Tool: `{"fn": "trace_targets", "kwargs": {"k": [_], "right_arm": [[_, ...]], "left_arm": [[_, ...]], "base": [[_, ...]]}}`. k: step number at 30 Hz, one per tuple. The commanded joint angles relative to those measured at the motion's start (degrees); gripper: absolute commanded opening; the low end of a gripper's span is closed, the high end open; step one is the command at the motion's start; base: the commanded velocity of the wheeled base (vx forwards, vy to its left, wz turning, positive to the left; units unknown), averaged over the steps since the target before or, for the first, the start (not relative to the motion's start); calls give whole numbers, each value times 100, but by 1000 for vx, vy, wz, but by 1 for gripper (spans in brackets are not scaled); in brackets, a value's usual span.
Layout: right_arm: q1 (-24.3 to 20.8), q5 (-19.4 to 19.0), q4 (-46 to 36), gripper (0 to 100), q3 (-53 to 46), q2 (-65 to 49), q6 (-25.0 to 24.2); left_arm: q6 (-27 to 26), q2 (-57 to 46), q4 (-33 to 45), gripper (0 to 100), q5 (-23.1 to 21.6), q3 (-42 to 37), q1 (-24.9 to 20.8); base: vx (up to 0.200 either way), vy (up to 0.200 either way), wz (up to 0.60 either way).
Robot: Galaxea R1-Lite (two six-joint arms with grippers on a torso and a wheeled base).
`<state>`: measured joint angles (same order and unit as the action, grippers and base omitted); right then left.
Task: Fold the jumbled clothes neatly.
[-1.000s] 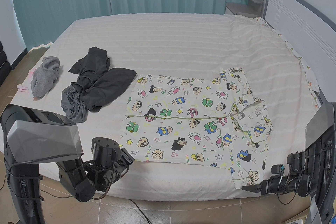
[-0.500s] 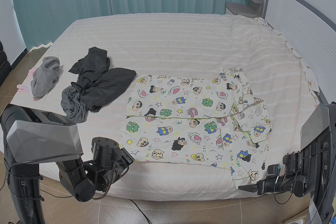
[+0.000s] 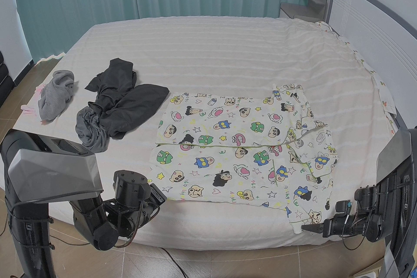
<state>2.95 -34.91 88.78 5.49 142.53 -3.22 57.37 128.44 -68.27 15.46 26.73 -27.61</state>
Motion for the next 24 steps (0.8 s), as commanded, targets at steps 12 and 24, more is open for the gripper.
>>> {"fn": "trace_targets", "kwargs": {"k": [12, 24], "right_arm": [[13, -420, 95, 0, -443, -94, 14], [320, -657, -98, 0, -549, -367, 5]], "left_arm": [[-6, -47, -11, 0, 1, -160, -25], [20, -460, -29, 0, -16, -502, 10]], "base": [[0, 0, 0], [0, 0, 0]]}}
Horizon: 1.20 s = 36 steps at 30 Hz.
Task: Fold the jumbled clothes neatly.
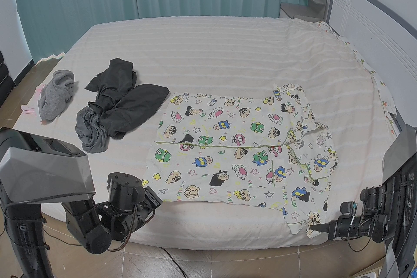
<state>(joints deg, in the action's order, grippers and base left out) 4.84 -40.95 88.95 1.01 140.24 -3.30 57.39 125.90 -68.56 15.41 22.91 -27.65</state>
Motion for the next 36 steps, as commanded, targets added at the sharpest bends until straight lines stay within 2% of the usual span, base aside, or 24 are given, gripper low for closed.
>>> {"fn": "trace_targets", "kwargs": {"k": [1, 6, 8, 9, 10, 14, 18, 26, 36], "right_arm": [[149, -80, -168, 0, -101, -164, 23], [342, -458, -1020, 0, -101, -700, 207], [413, -467, -1337, 0, -101, -797, 506], [413, -467, -1337, 0, -101, -797, 506], [492, -475, -1565, 0, -101, -814, 779], [527, -511, -1952, 0, -101, -832, 1077], [580, -563, -2022, 0, -101, -876, 1130], [588, -678, -2928, 0, -101, -1579, 1280], [808, -678, -3604, 0, -101, -1772, 1526]], "left_arm": [[18, -215, 1, 0, -20, -137, 5], [0, -207, 18, 0, -38, -225, -39], [0, -198, 18, 0, -47, -287, -48], [0, -198, 18, 0, -47, -287, -48], [-9, -198, 18, 0, -47, -295, -74], [-97, -198, 27, 0, -47, -366, -74], [-255, -198, 18, 0, -47, -462, -83], [-237, -224, 18, 0, -47, -849, -92], [-211, -268, 1, 0, -47, -1130, -241]], "base": [[0, 0, 0], [0, 0, 0], [0, 0, 0], [0, 0, 0], [0, 0, 0], [0, 0, 0], [0, 0, 0], [0, 0, 0], [0, 0, 0]]}}
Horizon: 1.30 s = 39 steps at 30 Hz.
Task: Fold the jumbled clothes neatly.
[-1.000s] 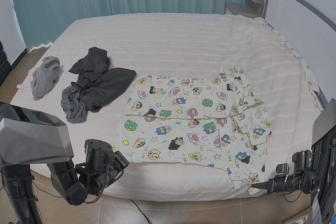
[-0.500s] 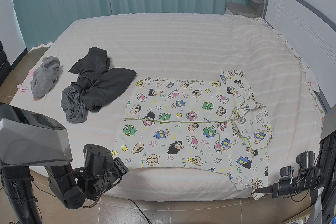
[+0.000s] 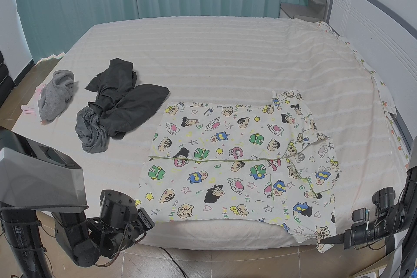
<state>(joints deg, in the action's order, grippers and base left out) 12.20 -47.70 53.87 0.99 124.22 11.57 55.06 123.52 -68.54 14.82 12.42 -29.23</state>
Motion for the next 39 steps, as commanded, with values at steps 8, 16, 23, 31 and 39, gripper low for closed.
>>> {"fn": "trace_targets", "kwargs": {"k": [8, 16, 23, 31, 39], "right_arm": [[37, -64, -992, 0, -99, -469, 241], [45, -512, -474, 0, -99, -645, 188], [1, -653, 141, 0, 183, -706, -58], [-174, -679, 308, 0, 965, -1005, -1245], [-289, -609, 291, 0, 2046, -882, -2097]], "left_arm": [[48, -135, -2, 0, 12, -249, -241], [-84, -407, 16, 0, 29, -38, -241], [-497, -539, 68, 0, 38, 612, -127], [-839, -530, 763, 0, 38, 1667, 49], [-839, -354, 2116, 0, 29, 3144, 410]], "base": [[0, 0, 0], [0, 0, 0], [0, 0, 0], [0, 0, 0], [0, 0, 0]]}}
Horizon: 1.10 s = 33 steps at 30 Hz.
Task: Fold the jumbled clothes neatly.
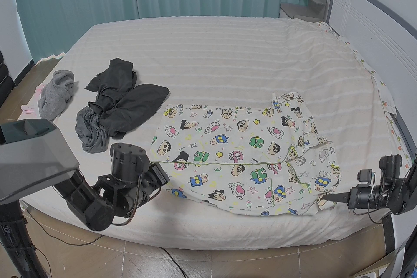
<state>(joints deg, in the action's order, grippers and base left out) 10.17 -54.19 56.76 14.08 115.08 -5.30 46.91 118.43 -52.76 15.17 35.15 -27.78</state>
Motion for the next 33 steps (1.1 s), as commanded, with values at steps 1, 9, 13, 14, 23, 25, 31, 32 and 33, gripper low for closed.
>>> {"fn": "trace_targets", "kwargs": {"k": [1, 9, 13, 14, 23, 25, 31, 32, 33], "right_arm": [[-85, 49, -7, 0, 807, 58, -437], [-85, 93, 11, 0, 1431, 436, -850], [-76, 216, 11, 0, 1826, 788, -867], [-76, 224, 11, 0, 1844, 806, -876], [-173, 303, 28, 0, 2213, 1034, -1096], [-199, 303, 37, 0, 2310, 1025, -1271], [-208, 356, 37, 0, 2512, 1016, -1553], [-217, 427, 37, 0, 2582, 1016, -1623], [-217, 453, 37, 0, 2600, 1025, -1649]], "left_arm": [[-24, 198, 618, 0, 4, 968, 291], [-15, 752, 1339, 0, -5, 2084, 432], [-15, 1217, 1567, 0, -5, 2734, 493], [-15, 1244, 1585, 0, -5, 2770, 493], [161, 1973, 1655, 0, 22, 3534, 555], [178, 1982, 1655, 0, 22, 3561, 563], [187, 1956, 1637, 0, 30, 3543, 572], [213, 1938, 1637, 0, 30, 3552, 581], [213, 1938, 1637, 0, 30, 3561, 599]], "base": [[0, 0, 0], [0, 0, 0], [0, 0, 0], [0, 0, 0], [0, 0, 0], [0, 0, 0], [0, 0, 0], [0, 0, 0], [0, 0, 0]]}}
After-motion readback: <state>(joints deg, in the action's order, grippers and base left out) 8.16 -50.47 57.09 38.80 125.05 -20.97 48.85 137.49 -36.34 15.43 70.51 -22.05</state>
